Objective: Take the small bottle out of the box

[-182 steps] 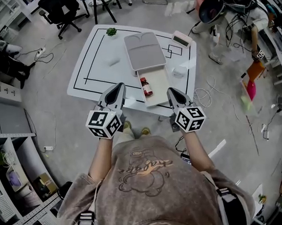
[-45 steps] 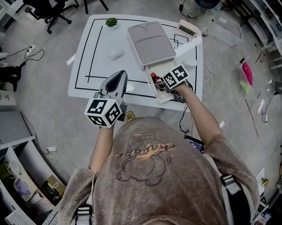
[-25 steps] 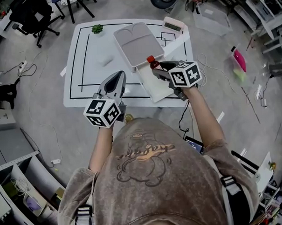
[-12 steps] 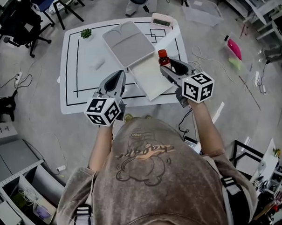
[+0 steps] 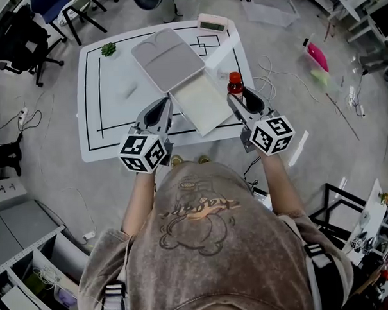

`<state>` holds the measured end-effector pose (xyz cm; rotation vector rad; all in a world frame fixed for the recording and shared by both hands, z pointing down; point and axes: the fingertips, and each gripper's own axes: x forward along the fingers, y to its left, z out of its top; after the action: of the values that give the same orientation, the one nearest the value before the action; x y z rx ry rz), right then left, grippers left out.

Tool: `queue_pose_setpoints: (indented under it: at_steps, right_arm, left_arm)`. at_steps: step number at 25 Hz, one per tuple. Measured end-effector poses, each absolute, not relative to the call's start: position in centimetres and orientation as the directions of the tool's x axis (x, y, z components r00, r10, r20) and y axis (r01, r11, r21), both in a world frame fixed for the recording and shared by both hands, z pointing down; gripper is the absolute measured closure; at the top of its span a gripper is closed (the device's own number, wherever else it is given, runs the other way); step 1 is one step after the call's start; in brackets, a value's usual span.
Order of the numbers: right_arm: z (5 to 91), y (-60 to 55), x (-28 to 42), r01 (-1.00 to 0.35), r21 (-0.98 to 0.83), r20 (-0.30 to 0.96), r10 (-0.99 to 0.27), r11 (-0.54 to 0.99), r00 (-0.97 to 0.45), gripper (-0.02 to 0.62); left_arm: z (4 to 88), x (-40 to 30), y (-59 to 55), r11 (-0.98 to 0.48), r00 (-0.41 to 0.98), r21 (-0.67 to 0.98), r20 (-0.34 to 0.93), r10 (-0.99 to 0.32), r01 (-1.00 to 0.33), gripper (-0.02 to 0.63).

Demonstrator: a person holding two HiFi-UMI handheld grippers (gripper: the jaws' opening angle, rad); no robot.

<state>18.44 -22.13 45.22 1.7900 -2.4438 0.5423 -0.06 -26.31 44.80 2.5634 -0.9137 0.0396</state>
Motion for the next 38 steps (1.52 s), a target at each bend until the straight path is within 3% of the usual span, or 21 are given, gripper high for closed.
queue_pose_setpoints:
  at_steps: [38]
  right_arm:
    - [49.3, -21.9, 17.9, -0.934, -0.284, 0.27, -0.917, 0.216, -0.294, 0.397]
  left_arm:
    - [45.1, -0.5, -25.4, -0.676, 0.772, 0.394, 0.169, -0.613, -0.623, 0.598]
